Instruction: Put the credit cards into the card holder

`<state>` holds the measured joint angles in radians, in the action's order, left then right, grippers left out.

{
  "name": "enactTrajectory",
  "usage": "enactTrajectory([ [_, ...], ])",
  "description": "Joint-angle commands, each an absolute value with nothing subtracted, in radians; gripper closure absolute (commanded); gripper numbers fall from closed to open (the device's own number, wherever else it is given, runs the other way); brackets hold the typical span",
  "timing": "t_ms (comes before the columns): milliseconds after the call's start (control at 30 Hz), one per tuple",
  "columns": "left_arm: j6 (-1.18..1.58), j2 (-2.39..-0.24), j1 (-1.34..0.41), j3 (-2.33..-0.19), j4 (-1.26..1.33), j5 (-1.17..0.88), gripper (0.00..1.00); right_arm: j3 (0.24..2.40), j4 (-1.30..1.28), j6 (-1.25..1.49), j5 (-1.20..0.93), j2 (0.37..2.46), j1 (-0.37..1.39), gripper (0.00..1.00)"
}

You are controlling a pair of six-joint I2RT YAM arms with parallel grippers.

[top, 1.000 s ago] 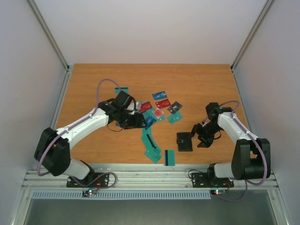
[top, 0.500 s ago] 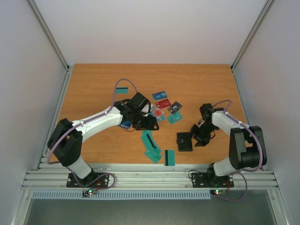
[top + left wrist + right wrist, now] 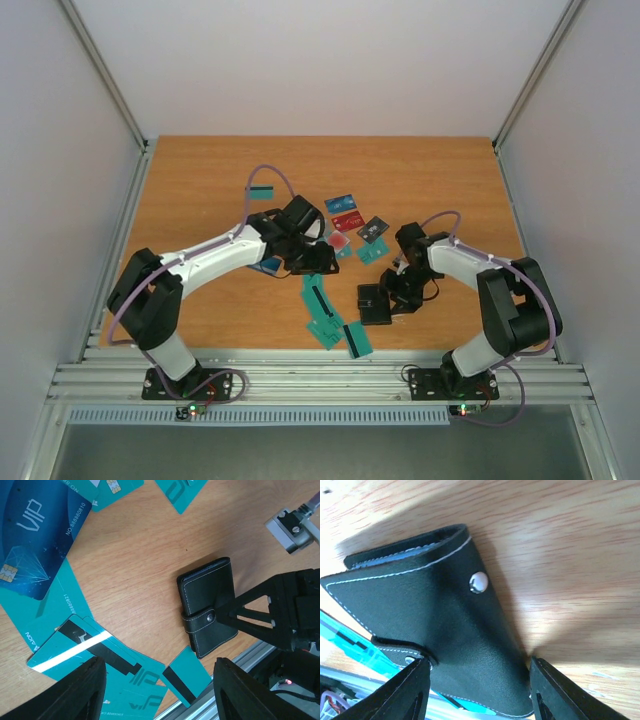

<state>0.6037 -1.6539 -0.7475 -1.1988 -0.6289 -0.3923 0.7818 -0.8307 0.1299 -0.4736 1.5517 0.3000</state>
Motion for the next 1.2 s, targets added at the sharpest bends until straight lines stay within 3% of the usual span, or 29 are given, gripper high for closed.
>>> enactTrajectory([
  [0, 0.624, -1.683, -0.752, -1.241, -0.609, -0.370, 0.40, 0.804, -0.812, 0.131, -0.498, 1.520, 0.321, 0.42],
  [167, 0.620, -1.698, -0.756, -1.259, -0.621, -0.352, 0.41, 0.838, -0.862, 0.042, -0.370, 1.534, 0.321, 0.39],
  [567, 0.624, -1.706, -0.773, -1.279, -0.645, -0.337, 0.44, 0.836, -0.793, -0.032, -0.407, 1.623, 0.321, 0.63],
  [733, 0.618, -1.710, -0.776, -1.275, -0.643, -0.345, 0.45, 0.829, -0.778, -0.041, -0.433, 1.633, 0.321, 0.78],
  [1167, 0.742, -1.703, -0.778, -1.260, -0.438, -0.450, 0.45, 0.907, -0.830, -0.014, -0.450, 1.490, 0.319, 0.90],
])
